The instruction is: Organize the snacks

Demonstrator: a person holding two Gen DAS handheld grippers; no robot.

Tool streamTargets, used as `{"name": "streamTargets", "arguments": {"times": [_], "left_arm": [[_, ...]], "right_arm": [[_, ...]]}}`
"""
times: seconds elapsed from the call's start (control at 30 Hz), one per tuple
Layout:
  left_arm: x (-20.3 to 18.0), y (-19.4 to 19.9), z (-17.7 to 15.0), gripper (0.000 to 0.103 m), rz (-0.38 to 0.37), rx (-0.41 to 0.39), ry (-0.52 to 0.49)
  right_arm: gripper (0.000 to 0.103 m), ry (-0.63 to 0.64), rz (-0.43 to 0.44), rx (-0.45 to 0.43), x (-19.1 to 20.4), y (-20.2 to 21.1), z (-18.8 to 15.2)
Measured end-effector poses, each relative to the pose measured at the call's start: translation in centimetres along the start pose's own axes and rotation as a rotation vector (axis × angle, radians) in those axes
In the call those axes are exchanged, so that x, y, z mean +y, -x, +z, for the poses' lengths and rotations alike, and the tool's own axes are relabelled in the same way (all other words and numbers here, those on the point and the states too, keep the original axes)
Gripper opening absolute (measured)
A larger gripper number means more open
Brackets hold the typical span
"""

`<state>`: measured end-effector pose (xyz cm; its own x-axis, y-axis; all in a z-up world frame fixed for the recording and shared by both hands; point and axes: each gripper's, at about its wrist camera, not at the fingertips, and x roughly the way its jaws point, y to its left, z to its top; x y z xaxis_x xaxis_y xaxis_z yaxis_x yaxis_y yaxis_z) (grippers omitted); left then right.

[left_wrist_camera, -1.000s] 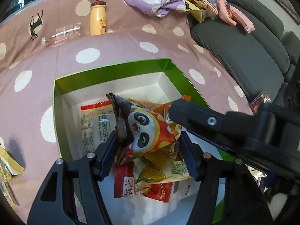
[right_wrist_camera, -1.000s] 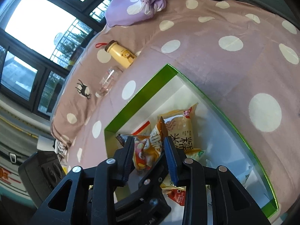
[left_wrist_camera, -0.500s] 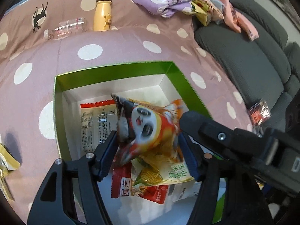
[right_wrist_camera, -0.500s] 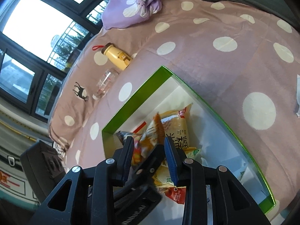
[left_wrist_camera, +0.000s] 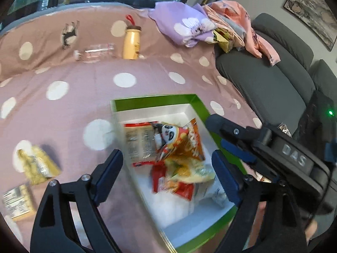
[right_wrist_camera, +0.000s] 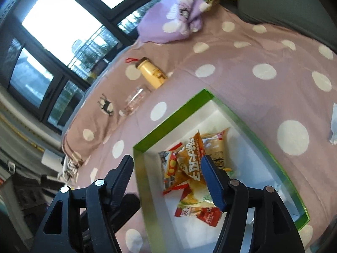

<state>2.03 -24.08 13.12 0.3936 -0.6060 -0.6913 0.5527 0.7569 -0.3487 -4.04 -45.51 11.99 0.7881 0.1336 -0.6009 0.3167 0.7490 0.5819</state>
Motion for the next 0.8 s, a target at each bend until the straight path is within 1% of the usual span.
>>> {"name": "streamTargets", "arguments": {"times": [0.13, 0.23, 0.33, 0.4, 0.43, 0.53, 0.7, 0.8], "left_arm": [[2.8, 3.3, -1.2, 0.086, 0.058, -0.040, 0.030], [5.8, 6.0, -2.1, 0.086, 0.115, -0.059, 0.078], [8.5, 8.2, -3.0, 0.087, 0.153, -0.076, 0.127], [10.6, 9.6, -3.9, 0.087, 0.188, -0.079, 0.154], [11.7, 10.3, -4.4, 0.087, 0.211, -0.080, 0.166], [14.6, 11.8, -5.9, 0.088, 0.269, -0.080, 0.214], [19.0, 13.1, -8.4, 0.089, 0.297, -0.083, 0.340], [21.3, 13.0, -9.7, 0.089, 0.323, -0.074, 0.417]], "right_arm": [[0.068, 0.082, -0.007, 0.003, 2.1, -0.2, -1.0], [0.068, 0.144, -0.025, 0.003, 3.9, -0.5, -2.0], [0.068, 0.198, -0.027, 0.013, 5.4, -0.9, -3.1], [0.073, 0.244, -0.030, 0.024, 6.6, -1.3, -4.0], [0.078, 0.268, -0.032, 0.026, 7.3, -1.4, -4.5], [0.080, 0.321, -0.015, 0.029, 9.0, -1.7, -5.9], [0.080, 0.372, 0.042, 0.084, 11.2, -2.9, -7.9], [0.080, 0.402, 0.067, 0.138, 12.4, -4.1, -9.3]]}}
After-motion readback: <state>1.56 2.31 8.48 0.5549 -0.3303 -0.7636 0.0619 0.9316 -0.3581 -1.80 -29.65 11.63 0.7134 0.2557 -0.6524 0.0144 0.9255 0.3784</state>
